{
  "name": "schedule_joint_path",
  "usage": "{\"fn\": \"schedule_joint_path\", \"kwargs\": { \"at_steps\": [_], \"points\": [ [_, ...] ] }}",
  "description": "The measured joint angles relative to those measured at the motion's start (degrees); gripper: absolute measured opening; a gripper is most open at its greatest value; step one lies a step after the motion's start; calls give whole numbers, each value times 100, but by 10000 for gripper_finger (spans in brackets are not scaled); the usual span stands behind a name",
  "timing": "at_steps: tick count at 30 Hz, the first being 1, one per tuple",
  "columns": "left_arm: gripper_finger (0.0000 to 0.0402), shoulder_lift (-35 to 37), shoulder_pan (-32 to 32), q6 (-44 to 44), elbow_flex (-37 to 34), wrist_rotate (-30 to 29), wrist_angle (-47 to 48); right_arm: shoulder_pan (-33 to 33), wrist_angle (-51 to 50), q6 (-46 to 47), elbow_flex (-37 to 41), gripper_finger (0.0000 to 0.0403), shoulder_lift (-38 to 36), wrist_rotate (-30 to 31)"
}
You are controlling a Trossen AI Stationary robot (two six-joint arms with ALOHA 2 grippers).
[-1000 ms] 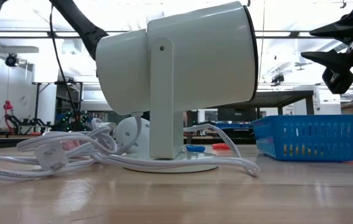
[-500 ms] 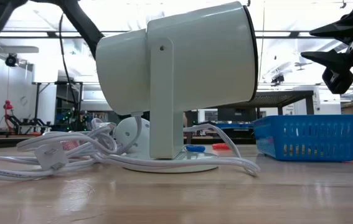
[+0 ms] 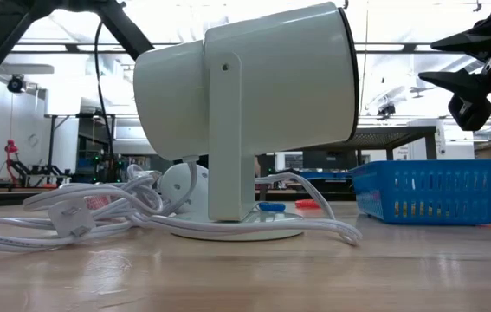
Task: Pick & Place Office Desk Supplies
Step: Put the yellow rubber band into the blue bin
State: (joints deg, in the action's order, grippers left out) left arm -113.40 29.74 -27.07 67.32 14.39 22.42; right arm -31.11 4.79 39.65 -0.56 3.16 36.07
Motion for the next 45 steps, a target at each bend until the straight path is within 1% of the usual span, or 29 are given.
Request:
{"fn": "schedule_joint_path", "kwargs": {
  "at_steps": [6,10,25,27,38,41,45],
  "points": [
    [184,3,0,8,-75,2,28,1,0,1,0,185,2,0],
    [162,-1,-2,29,-86,42,48,0,-2,1,0,185,0,0],
    [22,-11,-12,462,-106,157,57,0,1,0,0,185,0,0],
    [8,-12,-13,510,-107,174,57,2,0,1,0,185,0,0],
    [5,83,-35,636,-125,164,35,0,-2,1,0,185,0,0],
    [5,218,-57,676,-151,179,158,2,1,1,0,185,-1,0],
    [4,459,-83,763,-140,197,83,2,1,0,0,185,-2,0]
  ]
}}
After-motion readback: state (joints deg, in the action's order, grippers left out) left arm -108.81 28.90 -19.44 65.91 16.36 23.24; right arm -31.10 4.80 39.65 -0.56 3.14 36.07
